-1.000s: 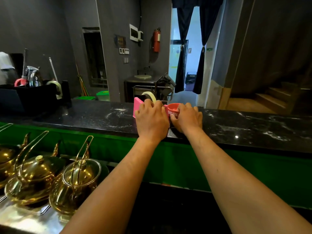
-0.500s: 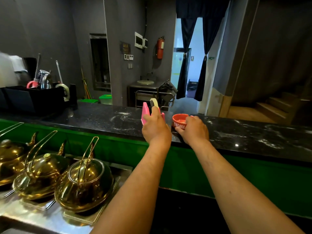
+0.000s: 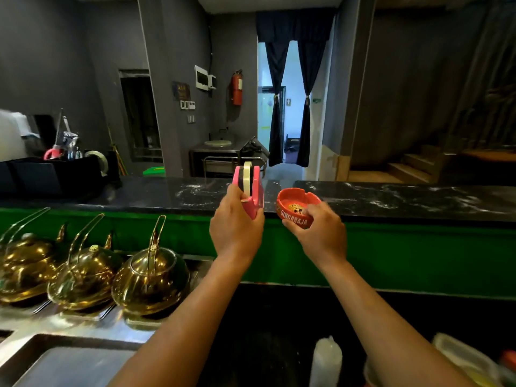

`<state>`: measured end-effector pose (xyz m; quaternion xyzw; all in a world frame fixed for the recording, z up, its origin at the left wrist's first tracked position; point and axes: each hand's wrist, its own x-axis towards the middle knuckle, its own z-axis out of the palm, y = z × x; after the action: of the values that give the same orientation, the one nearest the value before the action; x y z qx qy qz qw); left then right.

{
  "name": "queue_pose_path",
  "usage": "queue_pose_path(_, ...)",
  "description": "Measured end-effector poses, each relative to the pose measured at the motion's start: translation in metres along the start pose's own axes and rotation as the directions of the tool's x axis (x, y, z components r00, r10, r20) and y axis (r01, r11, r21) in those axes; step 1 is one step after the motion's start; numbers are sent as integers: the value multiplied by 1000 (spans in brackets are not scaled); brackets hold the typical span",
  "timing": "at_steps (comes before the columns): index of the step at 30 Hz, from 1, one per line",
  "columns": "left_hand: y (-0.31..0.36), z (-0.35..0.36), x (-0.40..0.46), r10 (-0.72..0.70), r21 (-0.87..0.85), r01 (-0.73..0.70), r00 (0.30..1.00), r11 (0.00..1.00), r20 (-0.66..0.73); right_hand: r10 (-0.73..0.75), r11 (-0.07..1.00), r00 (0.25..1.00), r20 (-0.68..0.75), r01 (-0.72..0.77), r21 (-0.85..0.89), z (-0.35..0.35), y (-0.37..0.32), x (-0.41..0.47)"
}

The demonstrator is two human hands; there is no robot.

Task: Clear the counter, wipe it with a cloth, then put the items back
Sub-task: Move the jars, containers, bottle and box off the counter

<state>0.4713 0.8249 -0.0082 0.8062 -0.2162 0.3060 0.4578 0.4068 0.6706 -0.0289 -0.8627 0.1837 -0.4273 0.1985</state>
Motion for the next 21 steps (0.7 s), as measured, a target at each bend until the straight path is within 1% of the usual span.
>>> queue_pose_path(4, 7, -35, -52, 11, -49, -11, 1000, 999, 2, 29, 999, 999, -23, -28, 30, -30, 3, -53)
queue_pose_path(7, 2, -47, -95, -3, -17, 3, 1000, 1000, 18, 21, 997, 1000, -22, -20, 76, -48, 11, -95)
queue_pose_path(10, -2, -50, -142, -47, 20, 46, 998, 999, 49, 4, 993, 1000, 21, -6, 121, -63, 24, -138)
queue_pose_path(13, -2, -49, -190, -114, 48, 109, 988, 993, 106, 7, 992, 996, 91, -19, 129, -71, 37, -181)
queue_pose_path(16, -3, -46, -233, -160, 114, 142, 972, 983, 173, 23, 994, 984, 176, -42, 100, -74, 53, -225)
queue_pose_path(19, -10, -47, -270, -228, 159, 194, 945, 968, 236, 49, 991, 964, 263, -79, 105, -77, 64, -267)
queue_pose_path(21, -17, -49, -289, -267, 188, 221, 923, 957, 276, 75, 992, 937, 342, -106, 74, -76, 72, -292)
